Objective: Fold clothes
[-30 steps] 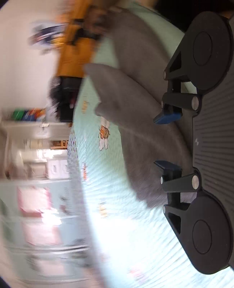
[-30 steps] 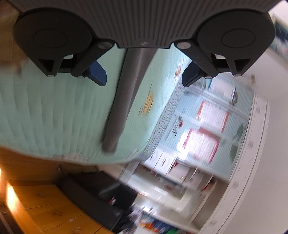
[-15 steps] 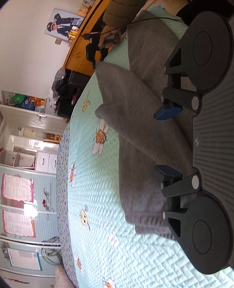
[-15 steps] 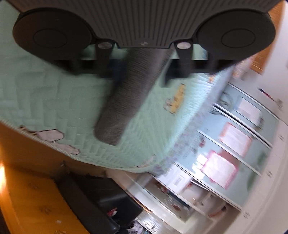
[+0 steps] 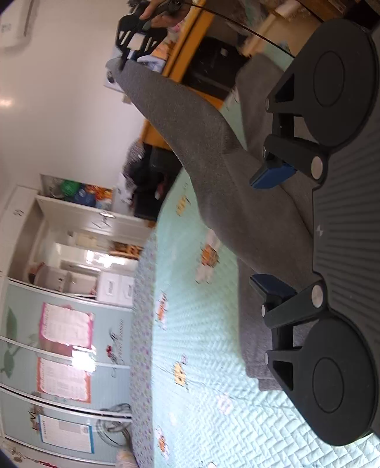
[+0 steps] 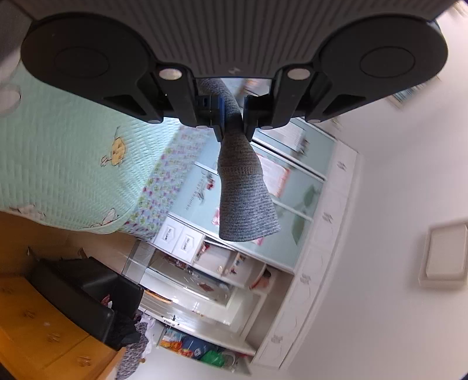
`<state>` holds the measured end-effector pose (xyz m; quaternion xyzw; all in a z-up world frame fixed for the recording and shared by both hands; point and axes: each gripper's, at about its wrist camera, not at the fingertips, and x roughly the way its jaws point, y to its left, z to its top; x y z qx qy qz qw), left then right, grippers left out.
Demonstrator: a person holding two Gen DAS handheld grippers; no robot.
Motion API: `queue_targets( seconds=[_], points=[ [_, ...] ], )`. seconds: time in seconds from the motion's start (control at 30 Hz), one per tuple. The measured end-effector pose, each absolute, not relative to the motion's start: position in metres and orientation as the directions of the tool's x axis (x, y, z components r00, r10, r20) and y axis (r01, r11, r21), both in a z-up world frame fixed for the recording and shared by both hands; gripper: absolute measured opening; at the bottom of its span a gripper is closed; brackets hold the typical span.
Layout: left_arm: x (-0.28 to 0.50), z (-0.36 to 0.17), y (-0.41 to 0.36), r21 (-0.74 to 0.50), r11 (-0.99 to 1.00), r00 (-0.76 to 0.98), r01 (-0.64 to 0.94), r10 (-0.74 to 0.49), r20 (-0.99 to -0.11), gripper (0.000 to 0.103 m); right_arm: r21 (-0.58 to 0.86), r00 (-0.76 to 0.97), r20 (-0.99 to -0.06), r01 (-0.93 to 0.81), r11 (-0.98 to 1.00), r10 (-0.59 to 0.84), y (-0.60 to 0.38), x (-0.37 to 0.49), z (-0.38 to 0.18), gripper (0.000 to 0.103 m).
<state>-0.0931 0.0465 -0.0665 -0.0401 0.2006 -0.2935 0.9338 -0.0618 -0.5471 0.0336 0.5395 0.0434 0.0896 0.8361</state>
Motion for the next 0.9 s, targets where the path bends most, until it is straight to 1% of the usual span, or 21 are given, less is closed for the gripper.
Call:
queue_targets(
  seconds=[0.03, 0.07, 0.1, 0.13, 0.17, 0.2, 0.23, 0.27, 0.33, 0.37, 0.47, 0.63, 0.7, 0.77, 0.9],
  points=[
    [-0.097, -0.064, 0.046, -0.192, 0.820, 0.749, 0.539, -0.571, -0.337, 0.071, 0.918, 0.985, -0.010, -0.058, 0.391, 0.170, -0.550, -0.073, 0.031, 0.015],
    [-0.100, -0.062, 0.045, -0.190, 0.817, 0.748, 0.545, -0.576, -0.330, 0.071, 0.933, 0.988, -0.074, 0.020, 0.360, 0.135, -0.557, -0.080, 0.019, 0.016],
    [-0.103, -0.060, 0.044, -0.188, 0.813, 0.747, 0.550, -0.581, -0.323, 0.071, 0.941, 0.981, -0.157, 0.114, 0.319, 0.114, -0.566, -0.086, -0.002, 0.020],
    [-0.106, -0.058, 0.043, -0.186, 0.810, 0.747, 0.556, -0.585, -0.317, 0.072, 0.924, 0.955, -0.270, 0.222, 0.313, 0.120, -0.574, -0.087, -0.026, 0.040],
    [-0.108, -0.057, 0.042, -0.183, 0.808, 0.744, 0.560, -0.588, -0.316, 0.074, 0.894, 0.916, -0.380, 0.328, 0.306, 0.128, -0.582, -0.087, -0.050, 0.054],
    [-0.109, -0.055, 0.041, -0.179, 0.806, 0.743, 0.564, -0.590, -0.316, 0.075, 0.848, 0.863, -0.488, 0.433, 0.307, 0.132, -0.588, -0.088, -0.075, 0.072],
    [-0.110, -0.053, 0.039, -0.170, 0.808, 0.745, 0.564, -0.587, -0.318, 0.075, 0.796, 0.808, -0.576, 0.518, 0.312, 0.128, -0.592, -0.093, -0.098, 0.071],
    [-0.111, -0.051, 0.038, -0.162, 0.809, 0.746, 0.564, -0.584, -0.319, 0.075, 0.790, 0.798, -0.589, 0.535, 0.300, 0.128, -0.594, -0.104, -0.118, 0.070],
    [-0.111, -0.048, 0.035, -0.156, 0.814, 0.749, 0.560, -0.578, -0.324, 0.077, 0.846, 0.851, -0.509, 0.467, 0.257, 0.130, -0.596, -0.128, -0.142, 0.070],
    [-0.111, -0.047, 0.033, -0.153, 0.816, 0.750, 0.558, -0.575, -0.327, 0.079, 0.860, 0.871, -0.479, 0.441, 0.257, 0.109, -0.597, -0.140, -0.146, 0.070],
    [-0.108, -0.048, 0.020, -0.152, 0.813, 0.741, 0.562, -0.577, -0.345, 0.079, 0.884, 0.913, -0.405, 0.378, 0.276, 0.045, -0.600, -0.166, -0.156, 0.070],
    [-0.106, -0.048, -0.005, -0.135, 0.804, 0.720, 0.579, -0.582, -0.378, 0.079, 0.937, 0.962, -0.263, 0.239, 0.256, 0.067, -0.619, -0.164, -0.170, 0.070],
    [-0.107, -0.048, -0.019, -0.113, 0.792, 0.704, 0.600, -0.590, -0.396, 0.080, 0.938, 0.967, -0.254, 0.239, 0.250, 0.026, -0.629, -0.161, -0.170, 0.070],
    [-0.108, -0.050, -0.030, -0.093, 0.785, 0.694, 0.612, -0.590, -0.413, 0.081, 0.926, 0.960, -0.279, 0.269, 0.266, 0.000, -0.639, -0.158, -0.171, 0.071],
    [-0.106, -0.054, -0.045, -0.073, 0.780, 0.674, 0.622, -0.581, -0.456, 0.081, 0.920, 0.952, -0.305, 0.291, 0.262, 0.013, -0.646, -0.165, -0.171, 0.072]
  ],
)
